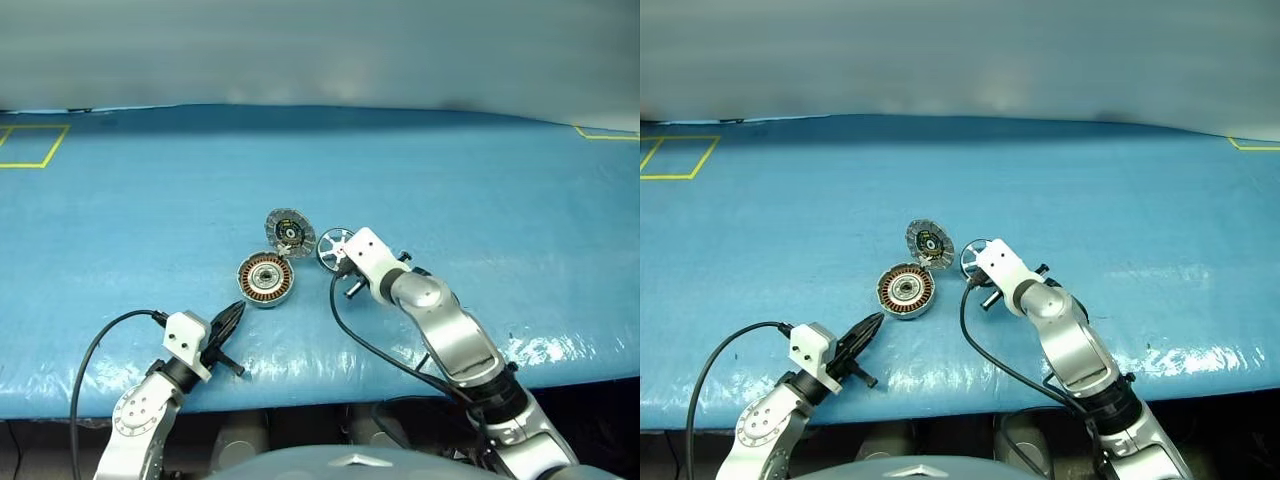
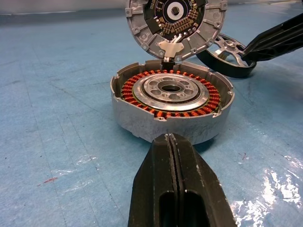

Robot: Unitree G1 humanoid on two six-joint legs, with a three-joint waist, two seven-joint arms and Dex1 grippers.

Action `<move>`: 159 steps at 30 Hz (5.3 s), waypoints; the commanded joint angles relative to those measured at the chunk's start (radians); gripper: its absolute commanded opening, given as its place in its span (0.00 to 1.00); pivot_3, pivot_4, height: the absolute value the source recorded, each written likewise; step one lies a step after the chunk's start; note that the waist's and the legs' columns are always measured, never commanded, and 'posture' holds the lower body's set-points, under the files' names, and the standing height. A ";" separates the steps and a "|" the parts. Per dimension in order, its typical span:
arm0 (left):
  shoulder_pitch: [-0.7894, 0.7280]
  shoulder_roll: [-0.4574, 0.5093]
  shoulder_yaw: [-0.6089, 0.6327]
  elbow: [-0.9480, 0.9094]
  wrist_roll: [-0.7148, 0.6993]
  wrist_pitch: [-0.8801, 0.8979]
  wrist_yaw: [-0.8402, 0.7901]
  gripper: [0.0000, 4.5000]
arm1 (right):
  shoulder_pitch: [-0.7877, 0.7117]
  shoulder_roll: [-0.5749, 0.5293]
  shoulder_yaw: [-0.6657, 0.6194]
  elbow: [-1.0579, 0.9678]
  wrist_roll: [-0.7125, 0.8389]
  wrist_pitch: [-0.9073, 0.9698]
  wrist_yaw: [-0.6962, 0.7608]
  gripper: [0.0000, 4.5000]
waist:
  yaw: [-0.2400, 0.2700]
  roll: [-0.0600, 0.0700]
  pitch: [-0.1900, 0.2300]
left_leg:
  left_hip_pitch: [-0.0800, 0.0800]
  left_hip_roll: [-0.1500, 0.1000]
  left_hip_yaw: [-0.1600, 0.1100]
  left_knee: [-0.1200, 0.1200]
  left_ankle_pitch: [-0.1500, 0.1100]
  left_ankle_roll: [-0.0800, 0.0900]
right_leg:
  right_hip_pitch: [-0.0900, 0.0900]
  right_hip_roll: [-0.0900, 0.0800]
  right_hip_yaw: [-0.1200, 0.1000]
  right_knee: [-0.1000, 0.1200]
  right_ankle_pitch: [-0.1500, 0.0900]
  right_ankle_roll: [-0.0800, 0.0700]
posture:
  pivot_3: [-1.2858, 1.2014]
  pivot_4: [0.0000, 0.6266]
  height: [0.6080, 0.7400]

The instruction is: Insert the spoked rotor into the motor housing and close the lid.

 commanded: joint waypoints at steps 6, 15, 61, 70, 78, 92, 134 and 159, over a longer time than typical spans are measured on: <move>-0.023 0.014 0.016 0.010 -0.006 -0.006 -0.013 0.00 | 0.144 -0.073 0.018 -0.285 0.075 0.145 0.047 0.01 | -0.002 0.000 0.000 | 0.000 0.000 0.000 0.000 0.000 0.000 | 0.000 0.000 0.000 0.000 -0.001 -0.001 | 0.52 0.24 1.00; -0.044 0.024 0.021 0.031 -0.016 -0.005 -0.036 0.00 | 0.081 -0.003 0.028 -0.429 0.215 0.184 0.072 0.01 | -0.004 0.000 0.000 | 0.001 0.000 0.000 0.001 0.000 0.000 | 0.000 0.000 0.000 0.000 -0.001 -0.001 | 0.52 0.24 1.00; -0.036 -0.025 0.002 0.013 0.009 -0.083 0.017 0.00 | -0.069 0.156 0.187 -0.020 0.198 -0.099 -0.044 0.01 | -0.002 0.000 0.000 | -0.001 0.000 -0.001 0.000 0.000 0.000 | -0.001 0.000 -0.002 0.000 0.000 0.001 | 0.52 0.24 1.00; -0.033 -0.023 -0.006 -0.006 0.011 -0.067 0.031 0.00 | -0.084 0.166 0.196 0.000 0.188 -0.111 -0.048 0.01 | -0.002 0.000 0.000 | -0.001 0.000 -0.001 0.000 0.000 0.000 | -0.001 0.000 -0.002 0.000 0.000 0.001 | 0.52 0.24 1.00; -0.008 -0.028 0.012 -0.013 -0.013 -0.075 0.034 0.00 | -0.100 0.181 0.190 0.010 0.179 -0.114 -0.050 0.55 | -0.003 0.000 0.000 | -0.001 0.000 -0.001 0.000 0.000 0.000 | -0.001 0.000 -0.002 0.000 0.000 0.001 | 0.52 0.24 1.00; 0.020 -0.022 0.032 -0.012 -0.029 -0.083 0.027 0.00 | -0.070 0.245 0.071 -0.089 0.309 -0.139 0.007 0.99 | -0.005 0.000 0.000 | -0.001 0.001 -0.001 0.000 0.000 0.000 | -0.001 0.000 -0.002 0.000 0.000 0.001 | 0.52 0.24 1.00; 0.024 -0.052 0.001 0.037 -0.031 -0.131 -0.031 0.00 | -0.182 0.349 -0.232 0.503 0.539 -0.532 0.222 0.01 | -0.010 0.003 0.002 | -0.002 0.001 0.000 -0.001 0.000 0.000 | -0.003 0.000 0.000 0.001 0.005 -0.002 | 0.52 0.24 1.00; 0.045 -0.053 -0.020 -0.007 -0.011 -0.116 0.002 0.00 | 0.021 0.364 -0.103 0.262 0.591 -0.372 0.168 0.01 | -0.009 0.003 0.002 | -0.002 0.001 0.000 -0.001 0.000 0.000 | -0.002 0.001 0.000 0.001 0.002 0.002 | 0.52 0.24 1.00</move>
